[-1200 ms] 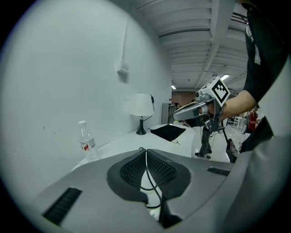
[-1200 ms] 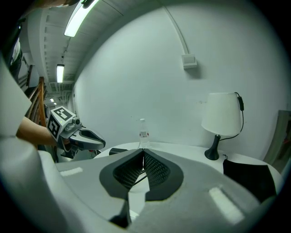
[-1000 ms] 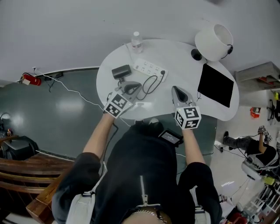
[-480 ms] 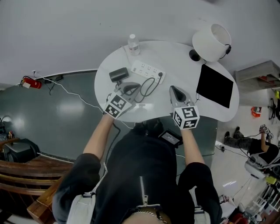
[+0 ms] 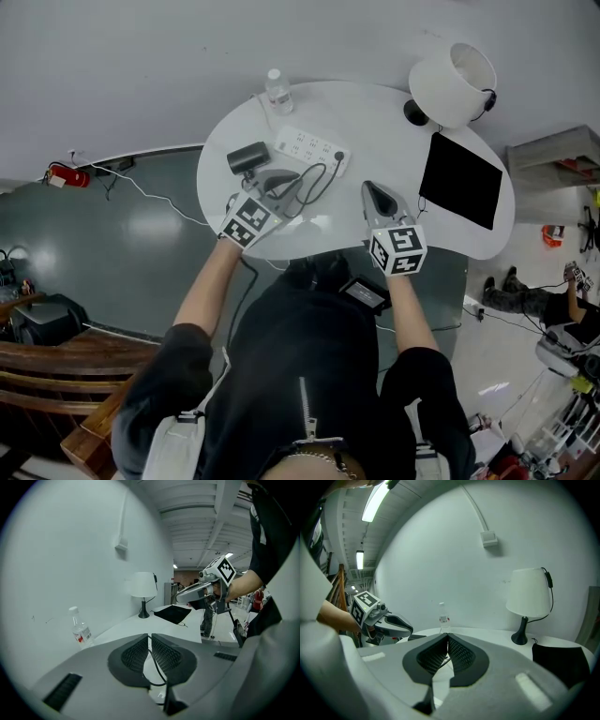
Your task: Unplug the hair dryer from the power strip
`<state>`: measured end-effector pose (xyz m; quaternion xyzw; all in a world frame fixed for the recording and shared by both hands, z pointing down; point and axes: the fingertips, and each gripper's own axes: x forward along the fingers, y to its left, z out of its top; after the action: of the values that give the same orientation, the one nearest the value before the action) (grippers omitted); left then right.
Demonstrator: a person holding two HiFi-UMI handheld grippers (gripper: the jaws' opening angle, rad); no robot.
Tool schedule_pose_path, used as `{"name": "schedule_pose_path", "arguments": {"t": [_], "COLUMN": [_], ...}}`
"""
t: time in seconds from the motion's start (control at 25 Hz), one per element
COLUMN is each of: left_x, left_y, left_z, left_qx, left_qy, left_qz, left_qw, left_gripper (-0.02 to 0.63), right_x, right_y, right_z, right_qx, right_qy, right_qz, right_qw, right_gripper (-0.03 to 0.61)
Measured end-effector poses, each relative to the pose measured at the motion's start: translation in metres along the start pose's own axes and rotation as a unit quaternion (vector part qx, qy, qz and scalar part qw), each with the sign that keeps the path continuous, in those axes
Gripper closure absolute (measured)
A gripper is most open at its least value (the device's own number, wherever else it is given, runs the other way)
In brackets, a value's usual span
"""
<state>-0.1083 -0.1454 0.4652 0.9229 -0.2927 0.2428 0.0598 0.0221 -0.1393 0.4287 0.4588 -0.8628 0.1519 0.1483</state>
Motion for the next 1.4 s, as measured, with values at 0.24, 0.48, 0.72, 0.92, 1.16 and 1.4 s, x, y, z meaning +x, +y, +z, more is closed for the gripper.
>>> {"name": "schedule_pose_path", "arguments": {"t": [0.24,0.48,0.72,0.92,1.16,1.4], "left_x": [0.012,0.020,0.032,0.039,0.047,0.056], "left_y": [0.008,0.015,0.026,0.029,0.032,0.036], "left_z": [0.000,-0.003,-0.004,-0.008,0.000,-0.003], "left_qx": [0.038,0.084,0.117,0.163,0.208,0.269], "left_qy": [0.027,0.060,0.085,0.109,0.117,0.140], "left_qz": [-0.008,-0.022,-0.039,-0.064,-0.091,-0.118], "left_qw": [0.9989,0.9945,0.9887,0.9785,0.9668,0.9456], "left_gripper": [0.597,0.596,0.530,0.470,0.416,0.363], "right_x": [0.009,0.020,0.028,0.034,0.040,0.045], "right_y": [-0.008,-0.014,-0.018,-0.019,-0.020,-0.019], "right_z": [-0.004,-0.008,-0.012,-0.018,-0.023,-0.022], "right_qx": [0.010,0.022,0.030,0.034,0.038,0.039], "right_qy": [0.005,0.010,0.018,0.025,0.030,0.031], "right_qz": [0.009,0.014,0.019,0.022,0.025,0.028], "right_qw": [1.000,1.000,0.999,0.999,0.998,0.998], "right_gripper": [0.574,0.574,0.574,0.574,0.574,0.574]}}
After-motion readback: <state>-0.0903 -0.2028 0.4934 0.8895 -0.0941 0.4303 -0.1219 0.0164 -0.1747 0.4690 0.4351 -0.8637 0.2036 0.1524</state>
